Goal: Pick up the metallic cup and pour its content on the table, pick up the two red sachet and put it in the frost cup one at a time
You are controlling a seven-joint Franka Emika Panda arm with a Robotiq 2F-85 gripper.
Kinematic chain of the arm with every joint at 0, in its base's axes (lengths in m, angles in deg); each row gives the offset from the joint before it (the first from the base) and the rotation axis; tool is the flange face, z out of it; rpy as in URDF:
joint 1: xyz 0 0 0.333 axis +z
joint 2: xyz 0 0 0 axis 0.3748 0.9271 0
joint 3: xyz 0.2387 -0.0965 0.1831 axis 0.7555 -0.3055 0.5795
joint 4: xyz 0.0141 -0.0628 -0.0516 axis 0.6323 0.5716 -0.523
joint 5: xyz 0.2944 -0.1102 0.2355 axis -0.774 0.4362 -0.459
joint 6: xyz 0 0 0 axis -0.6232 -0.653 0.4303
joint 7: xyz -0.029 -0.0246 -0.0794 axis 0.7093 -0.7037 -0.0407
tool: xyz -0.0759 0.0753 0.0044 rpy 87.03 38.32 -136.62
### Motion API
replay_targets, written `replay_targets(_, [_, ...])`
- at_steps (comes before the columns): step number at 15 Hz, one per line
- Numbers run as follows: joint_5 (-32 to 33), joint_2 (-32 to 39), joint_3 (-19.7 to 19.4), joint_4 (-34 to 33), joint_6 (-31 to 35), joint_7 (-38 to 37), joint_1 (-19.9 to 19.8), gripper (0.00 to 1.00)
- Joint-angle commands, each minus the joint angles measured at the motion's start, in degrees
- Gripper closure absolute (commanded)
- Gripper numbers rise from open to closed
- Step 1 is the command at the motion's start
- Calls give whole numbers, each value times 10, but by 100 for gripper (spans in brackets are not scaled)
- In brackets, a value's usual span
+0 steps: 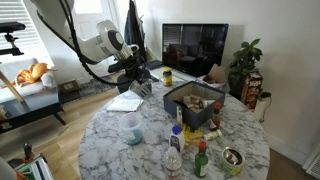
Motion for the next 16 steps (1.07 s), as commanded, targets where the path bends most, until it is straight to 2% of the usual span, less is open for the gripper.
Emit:
replay_targets(1, [-157, 49, 38, -22, -2, 153, -47, 99])
replay_targets(3, [-238, 71, 52, -36, -28, 224, -65, 99])
replay_targets(4, [-287, 80, 29, -44, -41, 262, -45, 99])
replay_targets(7, [-342, 98, 24, -62, -69, 313, -49, 99])
replay_targets(10, [-354, 105, 13, -70, -69, 332, -45, 99])
replay_targets(16, [-321, 130, -30, -86, -81, 283, -26, 99])
